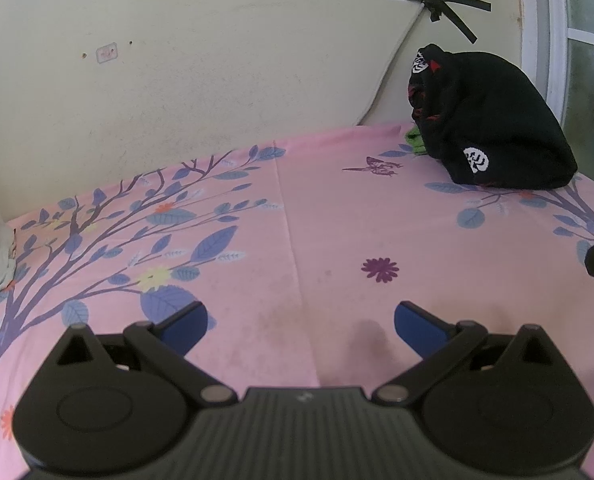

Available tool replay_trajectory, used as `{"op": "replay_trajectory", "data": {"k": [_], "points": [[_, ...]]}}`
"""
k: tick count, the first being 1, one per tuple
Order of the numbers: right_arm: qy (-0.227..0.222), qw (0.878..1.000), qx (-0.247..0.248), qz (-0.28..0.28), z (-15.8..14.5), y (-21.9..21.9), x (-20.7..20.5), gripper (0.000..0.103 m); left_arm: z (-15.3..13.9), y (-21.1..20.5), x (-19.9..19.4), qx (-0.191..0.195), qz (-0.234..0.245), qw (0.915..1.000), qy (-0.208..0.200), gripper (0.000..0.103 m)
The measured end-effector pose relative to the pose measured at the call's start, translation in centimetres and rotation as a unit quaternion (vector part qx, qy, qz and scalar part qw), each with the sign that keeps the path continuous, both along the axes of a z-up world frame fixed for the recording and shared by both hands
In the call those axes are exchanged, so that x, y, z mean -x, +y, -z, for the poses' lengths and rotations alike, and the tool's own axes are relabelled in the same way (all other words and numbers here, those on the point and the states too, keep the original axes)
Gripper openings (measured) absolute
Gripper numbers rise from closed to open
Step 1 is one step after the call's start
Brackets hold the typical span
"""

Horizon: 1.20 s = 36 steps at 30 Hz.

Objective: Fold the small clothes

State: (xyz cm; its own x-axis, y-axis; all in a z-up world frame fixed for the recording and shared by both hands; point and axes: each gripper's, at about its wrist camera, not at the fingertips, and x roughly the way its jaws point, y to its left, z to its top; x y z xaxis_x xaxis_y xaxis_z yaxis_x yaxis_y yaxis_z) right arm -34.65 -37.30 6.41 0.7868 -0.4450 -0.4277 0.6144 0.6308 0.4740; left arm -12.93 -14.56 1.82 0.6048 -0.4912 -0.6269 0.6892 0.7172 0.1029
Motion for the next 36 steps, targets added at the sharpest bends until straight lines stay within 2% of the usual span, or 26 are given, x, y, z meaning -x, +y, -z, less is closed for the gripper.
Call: {"op": "replay_trajectory", "data": {"k": [36], "points": [[0.000,1.000,-0.001,0.001,-0.07,0.08,0.09,0.097,0.28,-0.01,-0.42,-0.008,-0.003,0.9999,0.011,0.103]]}}
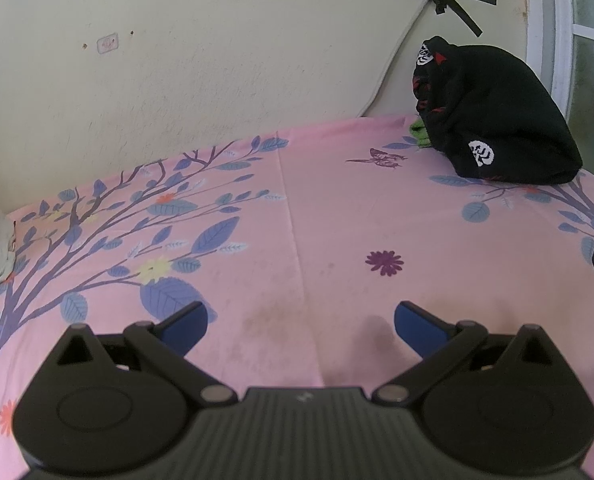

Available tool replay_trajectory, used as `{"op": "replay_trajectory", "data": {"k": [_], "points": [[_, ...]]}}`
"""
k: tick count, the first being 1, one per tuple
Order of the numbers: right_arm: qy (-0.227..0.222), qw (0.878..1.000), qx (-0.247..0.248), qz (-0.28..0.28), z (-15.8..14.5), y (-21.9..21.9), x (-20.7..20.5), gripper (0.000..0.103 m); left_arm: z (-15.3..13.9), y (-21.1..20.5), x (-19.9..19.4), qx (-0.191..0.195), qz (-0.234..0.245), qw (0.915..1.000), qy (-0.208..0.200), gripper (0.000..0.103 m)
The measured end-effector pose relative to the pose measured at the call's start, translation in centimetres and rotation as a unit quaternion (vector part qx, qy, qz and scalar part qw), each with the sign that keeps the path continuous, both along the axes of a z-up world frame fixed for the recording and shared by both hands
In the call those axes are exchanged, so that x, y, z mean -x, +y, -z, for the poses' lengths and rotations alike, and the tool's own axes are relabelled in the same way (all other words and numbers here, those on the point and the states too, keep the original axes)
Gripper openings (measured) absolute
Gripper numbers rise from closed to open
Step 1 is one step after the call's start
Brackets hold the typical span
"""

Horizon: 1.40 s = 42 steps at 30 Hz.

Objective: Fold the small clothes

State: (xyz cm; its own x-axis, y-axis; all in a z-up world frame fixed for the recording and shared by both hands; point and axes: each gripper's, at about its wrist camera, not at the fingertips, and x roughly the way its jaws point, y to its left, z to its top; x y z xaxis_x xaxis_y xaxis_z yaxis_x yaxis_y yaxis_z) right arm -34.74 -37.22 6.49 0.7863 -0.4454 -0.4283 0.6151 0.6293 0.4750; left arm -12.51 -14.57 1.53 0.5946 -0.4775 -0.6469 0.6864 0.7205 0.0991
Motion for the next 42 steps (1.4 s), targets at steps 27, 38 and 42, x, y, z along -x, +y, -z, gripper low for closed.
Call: {"op": "replay_trajectory", "data": {"k": [27,38,42], "points": [[0.002,1.000,0.000,-0.009,0.01,-0.02,-0.30,0.097,0.25,-0.12,-0.76,-0.009,-0.011,0.9994,0.030,0.103],[0.001,1.000,0.000,-0.010,0.02,0.03,-0.27,0.097,0.28,-0.25,-0.61,-0.014,-0.010,0.9994,0.029,0.103],[0.002,1.000,0.000,-0.012,-0.03,-0.14,-0.26,0.097,0.26,-0.19,-0.63,-0.013,-0.005,0.9994,0.032,0.103]]}}
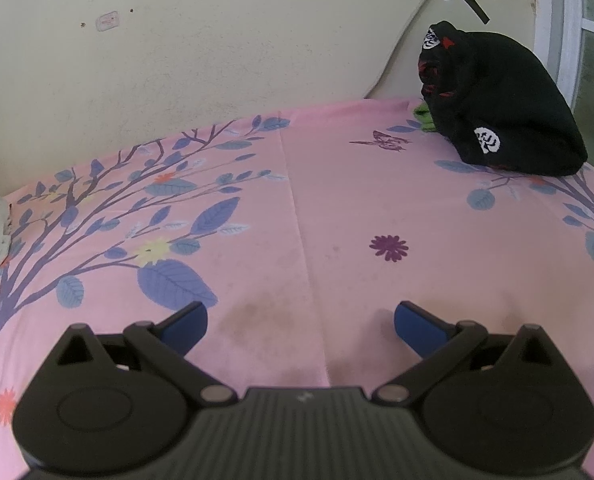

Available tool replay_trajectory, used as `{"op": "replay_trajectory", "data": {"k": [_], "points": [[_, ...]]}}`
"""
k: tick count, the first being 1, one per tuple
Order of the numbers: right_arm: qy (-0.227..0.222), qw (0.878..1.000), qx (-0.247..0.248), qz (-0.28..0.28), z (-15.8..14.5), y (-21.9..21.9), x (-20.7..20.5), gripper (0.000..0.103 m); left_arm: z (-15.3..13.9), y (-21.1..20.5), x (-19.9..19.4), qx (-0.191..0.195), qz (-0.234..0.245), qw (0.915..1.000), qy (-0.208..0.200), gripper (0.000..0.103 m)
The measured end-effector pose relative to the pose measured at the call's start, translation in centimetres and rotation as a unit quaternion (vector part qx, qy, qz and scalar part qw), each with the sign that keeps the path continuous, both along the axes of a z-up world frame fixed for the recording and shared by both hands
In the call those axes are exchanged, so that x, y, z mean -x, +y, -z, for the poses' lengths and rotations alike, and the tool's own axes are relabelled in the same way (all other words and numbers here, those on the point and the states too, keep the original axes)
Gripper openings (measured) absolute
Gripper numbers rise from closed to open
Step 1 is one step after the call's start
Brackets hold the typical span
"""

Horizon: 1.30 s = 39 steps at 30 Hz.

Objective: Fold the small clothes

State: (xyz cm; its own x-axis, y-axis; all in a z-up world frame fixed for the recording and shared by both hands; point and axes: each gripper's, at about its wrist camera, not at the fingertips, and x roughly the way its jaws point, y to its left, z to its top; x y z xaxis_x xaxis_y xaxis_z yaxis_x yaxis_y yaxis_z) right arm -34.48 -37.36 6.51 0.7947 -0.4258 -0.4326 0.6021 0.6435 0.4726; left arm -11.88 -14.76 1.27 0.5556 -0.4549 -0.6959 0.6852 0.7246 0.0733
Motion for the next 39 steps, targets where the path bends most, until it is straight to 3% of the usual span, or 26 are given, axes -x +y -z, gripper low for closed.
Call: {"op": "replay_trajectory", "data": {"k": [8,39], "points": [[0.000,1.000,0.000,-0.001,-0.01,0.01,0.00,0.097,-0.24,0.21,0.21,0.015,0.012,0.9998,0.009,0.103],[0.006,1.000,-0.002,-0.009,0.14,-0.25,-0.37,0.097,-0.02,-0.22,0.19,-0.011,0.001,0.9999,0.010,0.103]]}}
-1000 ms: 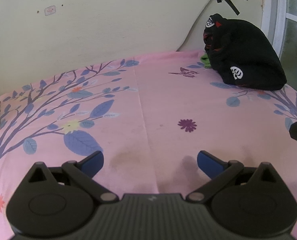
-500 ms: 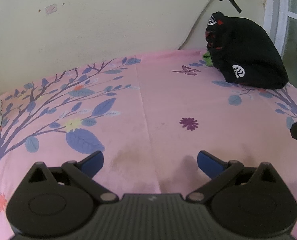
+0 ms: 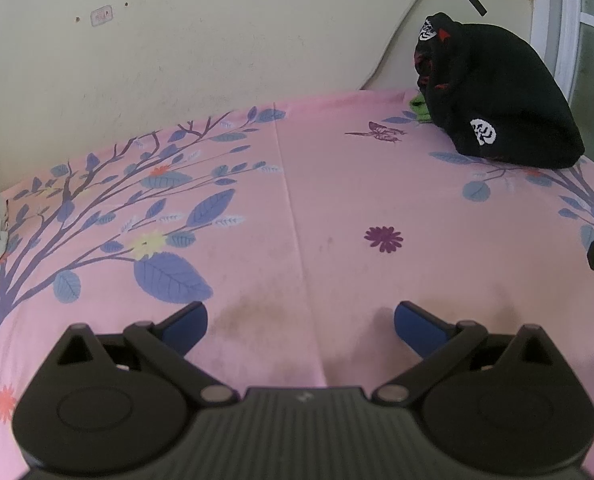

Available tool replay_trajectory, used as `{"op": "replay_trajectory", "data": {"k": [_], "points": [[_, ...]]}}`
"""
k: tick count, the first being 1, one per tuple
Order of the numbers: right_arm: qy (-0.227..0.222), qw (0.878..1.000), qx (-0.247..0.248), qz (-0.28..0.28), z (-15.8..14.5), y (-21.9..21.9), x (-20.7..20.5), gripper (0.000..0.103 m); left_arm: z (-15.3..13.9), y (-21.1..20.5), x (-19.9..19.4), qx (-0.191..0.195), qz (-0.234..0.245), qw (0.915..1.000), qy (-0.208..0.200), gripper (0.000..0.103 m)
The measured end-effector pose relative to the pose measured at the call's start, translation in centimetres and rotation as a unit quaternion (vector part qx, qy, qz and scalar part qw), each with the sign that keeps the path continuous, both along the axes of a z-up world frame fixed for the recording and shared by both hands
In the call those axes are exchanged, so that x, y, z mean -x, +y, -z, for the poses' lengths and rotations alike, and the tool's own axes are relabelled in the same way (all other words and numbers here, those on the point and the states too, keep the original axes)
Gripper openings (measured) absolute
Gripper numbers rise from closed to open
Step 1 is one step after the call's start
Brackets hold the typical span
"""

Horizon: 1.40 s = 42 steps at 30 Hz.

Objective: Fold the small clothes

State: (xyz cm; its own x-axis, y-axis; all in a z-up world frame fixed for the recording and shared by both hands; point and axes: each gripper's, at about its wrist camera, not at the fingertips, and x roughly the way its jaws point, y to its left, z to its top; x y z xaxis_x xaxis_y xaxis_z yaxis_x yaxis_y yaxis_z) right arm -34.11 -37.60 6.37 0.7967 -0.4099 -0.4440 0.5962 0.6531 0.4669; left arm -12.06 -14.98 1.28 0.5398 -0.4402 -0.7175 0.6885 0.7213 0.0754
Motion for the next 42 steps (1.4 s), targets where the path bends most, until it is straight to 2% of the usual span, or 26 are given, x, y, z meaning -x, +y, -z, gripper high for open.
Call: {"op": "replay_trajectory", "data": {"k": [9,28,42], "points": [[0.001,1.000,0.000,-0.003,0.04,-0.15,-0.07,0.097,-0.03,0.01,-0.04,0.001,0.000,1.0000,0.002,0.103],[0.002,1.000,0.003,-0.006,-0.06,-0.23,-0.07,0.097,-0.50,0.25,0.26,0.001,-0.011,0.9996,-0.027,0.103],[0.003,1.000,0.009,-0.008,-0.06,-0.17,-0.09,0.097,-0.57,0.24,0.08,-0.006,-0.019,0.9994,-0.028,0.103]]}}
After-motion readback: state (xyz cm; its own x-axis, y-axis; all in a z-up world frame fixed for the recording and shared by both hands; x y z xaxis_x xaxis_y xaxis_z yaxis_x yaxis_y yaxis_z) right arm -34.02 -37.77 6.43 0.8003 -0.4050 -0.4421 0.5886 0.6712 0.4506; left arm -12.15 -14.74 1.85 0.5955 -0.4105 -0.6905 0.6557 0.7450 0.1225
